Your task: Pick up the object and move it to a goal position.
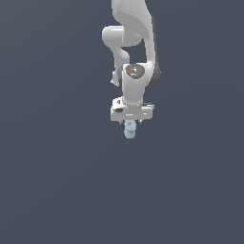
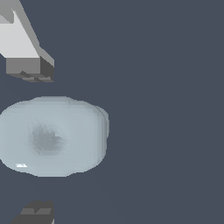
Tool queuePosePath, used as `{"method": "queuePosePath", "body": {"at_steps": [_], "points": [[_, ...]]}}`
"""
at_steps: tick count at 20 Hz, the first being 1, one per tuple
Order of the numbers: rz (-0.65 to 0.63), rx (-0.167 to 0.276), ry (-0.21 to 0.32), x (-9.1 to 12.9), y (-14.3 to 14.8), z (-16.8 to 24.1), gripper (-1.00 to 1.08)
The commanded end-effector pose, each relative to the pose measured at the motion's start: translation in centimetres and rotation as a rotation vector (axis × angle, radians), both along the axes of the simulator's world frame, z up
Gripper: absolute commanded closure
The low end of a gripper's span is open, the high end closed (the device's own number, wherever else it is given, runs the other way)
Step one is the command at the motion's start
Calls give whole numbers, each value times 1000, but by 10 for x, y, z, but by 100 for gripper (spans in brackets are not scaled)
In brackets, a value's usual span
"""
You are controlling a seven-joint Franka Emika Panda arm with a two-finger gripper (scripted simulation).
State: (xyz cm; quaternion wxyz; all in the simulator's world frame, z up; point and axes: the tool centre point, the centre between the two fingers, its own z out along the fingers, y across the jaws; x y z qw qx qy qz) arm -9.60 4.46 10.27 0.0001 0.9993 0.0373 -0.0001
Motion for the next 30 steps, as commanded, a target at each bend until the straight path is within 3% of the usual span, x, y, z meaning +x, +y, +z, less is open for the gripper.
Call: {"method": "queuePosePath", "body": {"at_steps": [1, 12, 13, 24, 30], "points": [[0, 0, 1, -1, 0, -10, -92], [0, 0, 0, -1, 0, -41, -92], [0, 0, 0, -1, 0, -41, 108], [0, 0, -1, -1, 0, -40, 108], [0, 0, -1, -3, -15, -38, 108]]}}
